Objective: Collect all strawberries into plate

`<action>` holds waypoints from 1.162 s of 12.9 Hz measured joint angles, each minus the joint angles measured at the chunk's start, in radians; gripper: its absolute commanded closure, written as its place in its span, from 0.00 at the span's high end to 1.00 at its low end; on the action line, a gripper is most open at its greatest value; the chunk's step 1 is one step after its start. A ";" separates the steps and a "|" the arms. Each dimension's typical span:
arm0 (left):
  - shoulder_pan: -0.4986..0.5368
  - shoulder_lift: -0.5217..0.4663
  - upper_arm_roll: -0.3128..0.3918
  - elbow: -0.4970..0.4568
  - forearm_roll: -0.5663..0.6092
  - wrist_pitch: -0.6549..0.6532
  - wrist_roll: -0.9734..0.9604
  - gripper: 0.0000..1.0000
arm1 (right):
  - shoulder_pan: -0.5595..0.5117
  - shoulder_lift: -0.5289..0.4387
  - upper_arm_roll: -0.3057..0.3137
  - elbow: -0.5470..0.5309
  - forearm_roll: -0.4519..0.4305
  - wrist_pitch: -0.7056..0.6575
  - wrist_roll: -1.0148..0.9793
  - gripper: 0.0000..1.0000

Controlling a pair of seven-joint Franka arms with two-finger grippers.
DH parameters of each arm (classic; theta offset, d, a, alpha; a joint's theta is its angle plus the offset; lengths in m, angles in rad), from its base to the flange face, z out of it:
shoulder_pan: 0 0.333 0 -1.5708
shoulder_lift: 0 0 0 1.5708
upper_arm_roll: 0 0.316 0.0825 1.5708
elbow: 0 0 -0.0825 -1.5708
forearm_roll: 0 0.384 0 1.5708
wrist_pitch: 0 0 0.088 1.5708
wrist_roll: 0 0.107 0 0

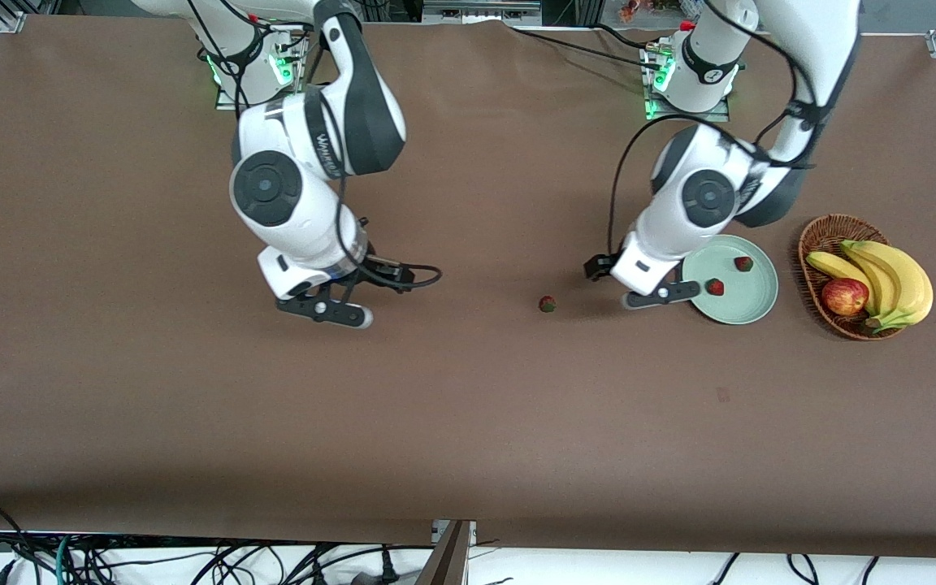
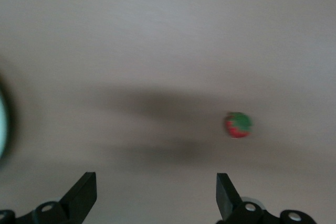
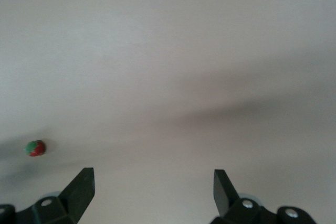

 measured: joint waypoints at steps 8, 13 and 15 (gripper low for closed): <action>-0.040 0.314 -0.095 0.252 0.297 0.052 -0.408 1.00 | -0.397 -0.327 0.427 -0.064 -0.432 -0.110 -0.073 1.00; -0.042 0.374 -0.099 0.274 0.300 0.061 -0.439 0.97 | -0.899 -0.662 0.908 -0.295 -0.561 -0.128 -0.148 1.00; -0.048 0.375 -0.102 0.274 0.300 0.061 -0.450 0.73 | -1.019 -0.729 1.016 -0.346 -0.596 -0.128 -0.161 1.00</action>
